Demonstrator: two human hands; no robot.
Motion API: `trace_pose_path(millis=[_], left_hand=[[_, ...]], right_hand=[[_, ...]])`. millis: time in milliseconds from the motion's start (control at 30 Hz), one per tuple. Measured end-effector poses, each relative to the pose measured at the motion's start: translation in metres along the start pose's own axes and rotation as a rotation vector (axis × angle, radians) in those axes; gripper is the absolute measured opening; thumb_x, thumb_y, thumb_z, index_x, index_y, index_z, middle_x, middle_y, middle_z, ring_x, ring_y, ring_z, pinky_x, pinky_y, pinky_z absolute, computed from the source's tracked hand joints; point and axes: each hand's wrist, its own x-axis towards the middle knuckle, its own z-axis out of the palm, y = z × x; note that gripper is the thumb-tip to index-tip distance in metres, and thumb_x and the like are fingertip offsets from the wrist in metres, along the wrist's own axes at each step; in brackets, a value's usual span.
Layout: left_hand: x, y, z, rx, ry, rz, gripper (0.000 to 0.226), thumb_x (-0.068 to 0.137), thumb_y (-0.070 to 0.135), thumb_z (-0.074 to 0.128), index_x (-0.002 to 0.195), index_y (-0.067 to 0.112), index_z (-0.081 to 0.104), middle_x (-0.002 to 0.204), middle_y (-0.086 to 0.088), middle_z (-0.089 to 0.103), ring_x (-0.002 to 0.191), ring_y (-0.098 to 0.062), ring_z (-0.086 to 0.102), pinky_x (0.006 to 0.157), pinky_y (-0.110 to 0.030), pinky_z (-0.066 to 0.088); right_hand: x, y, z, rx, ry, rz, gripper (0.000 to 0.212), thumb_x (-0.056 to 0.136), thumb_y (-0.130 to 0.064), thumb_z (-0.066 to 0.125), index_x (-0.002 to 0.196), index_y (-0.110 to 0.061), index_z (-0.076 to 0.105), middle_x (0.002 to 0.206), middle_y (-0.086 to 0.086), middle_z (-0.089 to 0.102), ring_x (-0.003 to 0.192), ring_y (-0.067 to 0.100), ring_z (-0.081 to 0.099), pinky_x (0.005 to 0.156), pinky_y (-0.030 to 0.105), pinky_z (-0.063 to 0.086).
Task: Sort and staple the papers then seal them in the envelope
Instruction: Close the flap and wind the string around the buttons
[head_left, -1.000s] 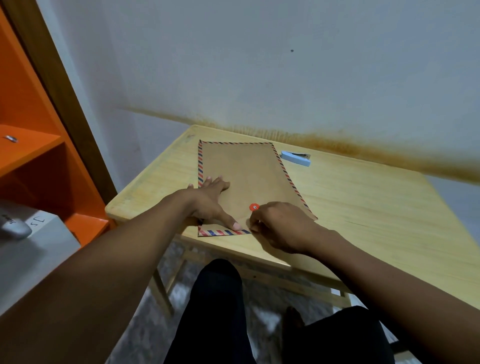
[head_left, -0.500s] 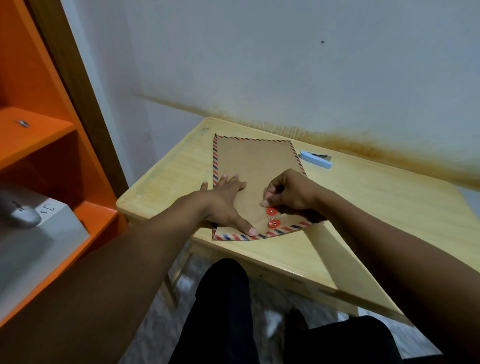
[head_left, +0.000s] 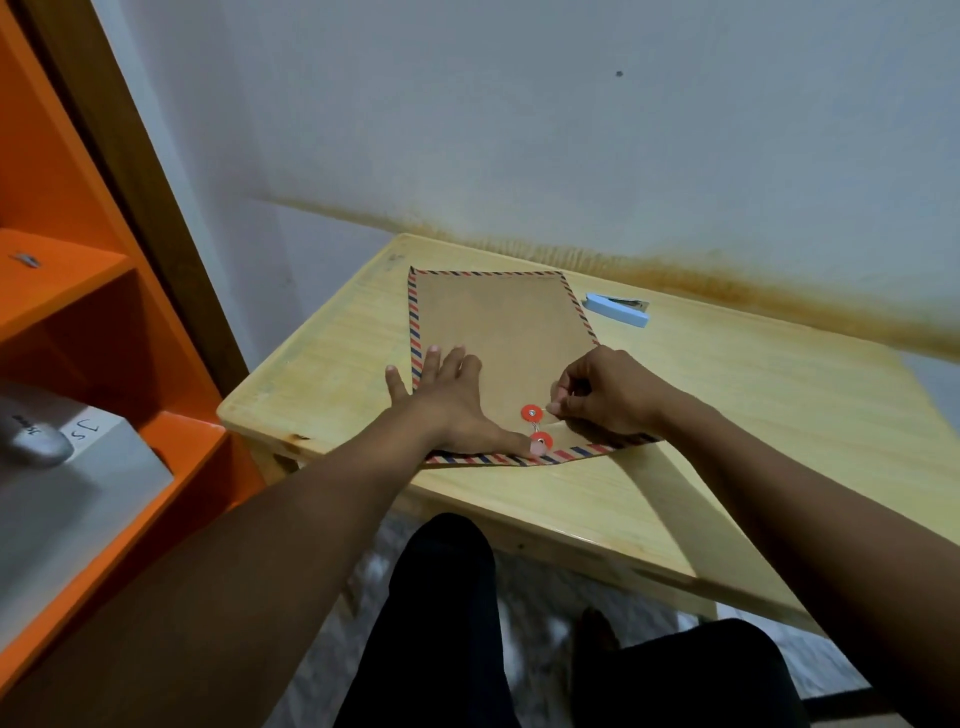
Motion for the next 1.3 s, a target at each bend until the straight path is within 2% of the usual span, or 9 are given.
trace_pose_path(millis=[133,233,567,700,900,1033,1167,1233,1300], left_hand=[[-0.001,-0.001,0.001,-0.004,0.010,0.000,0.142,0.056,0.095,0.064,0.163,0.025,0.002,0.172,0.006,-0.018,0.155,-0.023,-0.027,0.118,-0.068,-0.016],[-0.001,-0.001,0.001,-0.015,0.017,0.007,0.141,0.056,0.095,0.064,0.163,0.025,0.003,0.172,0.006,-0.017,0.155,-0.023,-0.027,0.118,-0.068,-0.017],[0.001,-0.004,0.006,-0.024,0.029,0.017,0.146,0.050,0.099,0.060,0.163,0.027,0.002,0.171,0.007,-0.019,0.154,-0.021,-0.029,0.117,-0.068,-0.018],[0.001,-0.005,0.008,-0.022,0.037,0.019,0.146,0.050,0.100,0.058,0.163,0.027,0.002,0.171,0.007,-0.020,0.154,-0.022,-0.030,0.117,-0.068,-0.018],[0.000,-0.004,0.008,-0.006,0.052,0.017,0.142,0.054,0.100,0.057,0.163,0.026,0.003,0.171,0.005,-0.019,0.154,-0.024,-0.029,0.118,-0.067,-0.019],[-0.002,-0.005,0.009,-0.004,0.080,0.029,0.141,0.056,0.100,0.055,0.163,0.025,0.003,0.172,0.005,-0.017,0.156,-0.024,-0.026,0.118,-0.066,-0.017],[-0.008,-0.011,0.016,-0.076,0.190,0.111,0.136,0.054,0.102,0.053,0.162,0.031,0.011,0.173,0.006,-0.004,0.159,-0.022,-0.014,0.120,-0.067,-0.014],[-0.014,-0.015,0.021,-0.115,0.254,0.178,0.130,0.055,0.100,0.055,0.160,0.036,0.014,0.172,0.009,0.002,0.160,-0.019,-0.007,0.121,-0.065,-0.012],[-0.020,-0.019,0.024,-0.133,0.291,0.244,0.121,0.057,0.098,0.058,0.156,0.039,0.020,0.169,0.010,0.012,0.159,-0.018,0.008,0.123,-0.064,-0.006]], right_hand=[[-0.019,-0.004,0.006,-0.172,0.067,-0.147,0.016,0.096,-0.026,0.065,0.097,-0.015,0.076,0.081,-0.013,0.064,0.074,0.008,0.057,0.060,0.017,0.038],[-0.024,-0.011,0.007,-0.285,0.048,-0.226,0.020,0.097,-0.028,0.061,0.105,-0.017,0.075,0.097,-0.002,0.073,0.079,0.014,0.056,0.068,0.027,0.048],[0.002,-0.043,0.010,-0.296,-0.064,-0.236,0.021,0.096,-0.017,0.060,0.111,-0.013,0.074,0.104,0.003,0.074,0.084,0.016,0.060,0.078,0.029,0.052],[0.017,-0.048,0.005,-0.268,-0.048,-0.194,0.017,0.092,-0.012,0.066,0.106,-0.011,0.076,0.088,-0.006,0.067,0.084,0.015,0.065,0.082,0.032,0.056],[0.015,-0.028,0.000,-0.145,0.051,-0.078,0.008,0.091,-0.016,0.068,0.084,-0.019,0.070,0.082,-0.008,0.068,0.080,0.016,0.064,0.069,0.028,0.051],[-0.012,-0.005,-0.004,-0.061,0.212,-0.101,0.011,0.094,-0.030,0.065,0.092,-0.020,0.069,0.092,-0.005,0.067,0.088,0.016,0.059,0.072,0.029,0.047],[-0.054,0.017,-0.006,-0.053,0.070,-0.104,0.037,0.086,-0.044,0.073,0.115,-0.022,0.067,0.116,-0.006,0.061,0.104,0.016,0.055,0.084,0.031,0.050],[-0.074,0.024,-0.002,-0.034,0.007,-0.091,0.049,0.085,-0.042,0.075,0.129,-0.026,0.059,0.123,-0.012,0.052,0.111,0.013,0.053,0.088,0.027,0.054],[-0.087,0.030,0.006,-0.036,0.051,-0.101,0.048,0.088,-0.032,0.071,0.134,-0.027,0.056,0.132,-0.009,0.053,0.119,0.014,0.054,0.094,0.029,0.055]])
